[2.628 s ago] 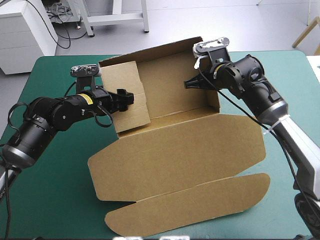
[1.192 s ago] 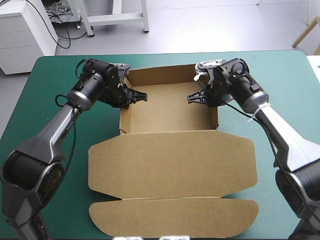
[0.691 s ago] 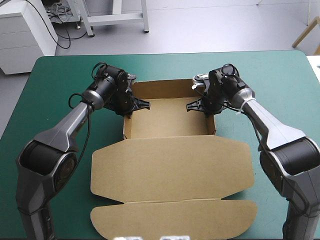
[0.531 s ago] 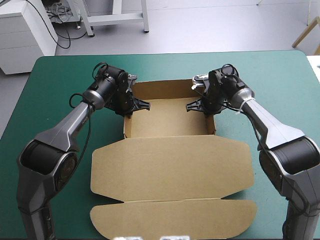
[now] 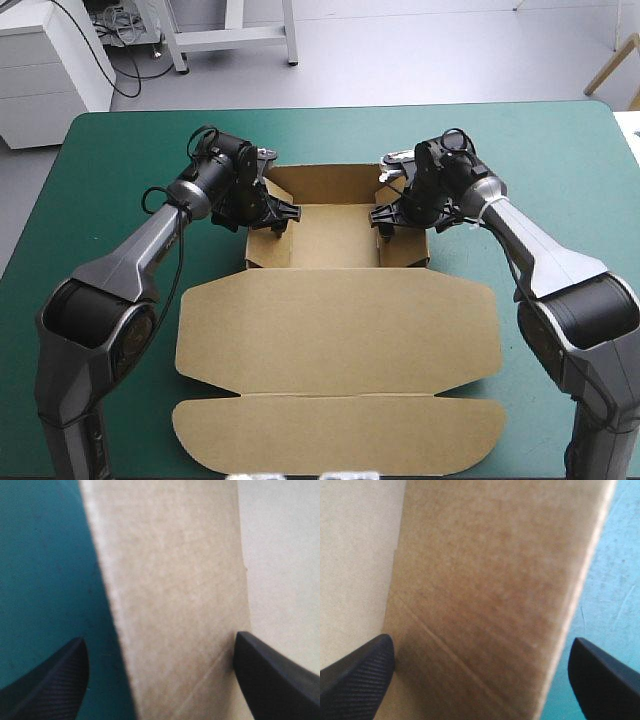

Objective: Fold the box

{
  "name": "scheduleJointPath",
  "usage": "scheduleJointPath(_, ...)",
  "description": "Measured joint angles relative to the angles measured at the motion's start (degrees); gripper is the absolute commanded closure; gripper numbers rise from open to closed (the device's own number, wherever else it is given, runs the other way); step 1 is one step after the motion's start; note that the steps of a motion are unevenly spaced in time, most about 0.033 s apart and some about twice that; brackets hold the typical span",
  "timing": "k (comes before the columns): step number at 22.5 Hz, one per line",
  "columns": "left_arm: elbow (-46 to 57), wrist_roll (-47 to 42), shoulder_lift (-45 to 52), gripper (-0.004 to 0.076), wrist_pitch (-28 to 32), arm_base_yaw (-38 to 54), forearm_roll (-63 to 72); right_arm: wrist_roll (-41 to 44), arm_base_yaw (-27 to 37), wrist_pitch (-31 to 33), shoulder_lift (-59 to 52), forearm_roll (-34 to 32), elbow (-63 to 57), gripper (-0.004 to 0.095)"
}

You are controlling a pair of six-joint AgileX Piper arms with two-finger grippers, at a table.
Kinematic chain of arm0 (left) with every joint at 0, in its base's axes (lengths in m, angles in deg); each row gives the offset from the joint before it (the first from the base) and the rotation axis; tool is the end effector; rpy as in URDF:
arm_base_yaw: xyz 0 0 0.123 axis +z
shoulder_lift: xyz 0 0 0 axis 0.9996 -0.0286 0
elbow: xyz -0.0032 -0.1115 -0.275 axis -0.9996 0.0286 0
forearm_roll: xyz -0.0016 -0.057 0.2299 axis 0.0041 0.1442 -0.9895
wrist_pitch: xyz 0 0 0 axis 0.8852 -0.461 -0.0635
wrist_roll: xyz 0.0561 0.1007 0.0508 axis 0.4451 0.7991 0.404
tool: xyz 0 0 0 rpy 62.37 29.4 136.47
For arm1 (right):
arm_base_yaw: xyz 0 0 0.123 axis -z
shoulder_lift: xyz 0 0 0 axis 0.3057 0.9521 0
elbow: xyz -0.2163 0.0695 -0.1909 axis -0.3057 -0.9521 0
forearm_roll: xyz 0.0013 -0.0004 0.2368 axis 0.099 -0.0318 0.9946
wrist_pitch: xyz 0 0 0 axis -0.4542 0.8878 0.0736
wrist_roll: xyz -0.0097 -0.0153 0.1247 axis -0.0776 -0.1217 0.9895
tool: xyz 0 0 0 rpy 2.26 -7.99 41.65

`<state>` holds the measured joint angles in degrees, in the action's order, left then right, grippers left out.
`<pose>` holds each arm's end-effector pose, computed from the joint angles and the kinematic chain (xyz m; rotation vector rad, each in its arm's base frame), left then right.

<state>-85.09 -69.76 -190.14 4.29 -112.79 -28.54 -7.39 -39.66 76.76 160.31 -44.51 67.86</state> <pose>0.3893 -0.1714 0.2473 0.2227 2.8895 -0.0667 0.3905 0.1579 0.2468 -0.3524 2.8464 0.1164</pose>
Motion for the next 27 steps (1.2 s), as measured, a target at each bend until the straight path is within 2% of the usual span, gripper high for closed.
scheduleJointPath(5, -2.0, 0.0, -0.17, 0.0147, -1.18, 0.0, -0.96, 0.23, 0.0, 0.12, 0.0, 0.0, 0.79, 0.0004)
scheduleJointPath(11, -15.6, 0.0, 0.79, 0.0147, -1.81, 0.0, -4.67, 0.65, 0.0, 4.29, -1.04, -0.04, 11.48, 0.0007)
scheduleJointPath(13, -21.12, 0.07, 4.08, 0.0147, -2.16, 0.0, -4.61, 1.07, 0.0, 4.55, -4.89, -0.04, 13.28, 0.0008)
scheduleJointPath(15, -22.5, 1.48, 8.24, 0.0147, -2.19, 0.0, -4.67, 1.57, 0.0, 4.92, -9.73, -0.04, 12.81, 0.0007)
scheduleJointPath(20, -20.18, 4.36, 20.68, 0.0147, -2.23, 0.0, -3.86, 5.21, 0.0, 5.36, -20.18, -0.04, 5.14, 0.0007)
scheduleJointPath(27, -12.16, 5.89, 34.98, 0.0147, -2.25, 0.0, -3.22, 8.21, 0.0, 3.74, -21.71, -1.07, -2.08, 0.0007)
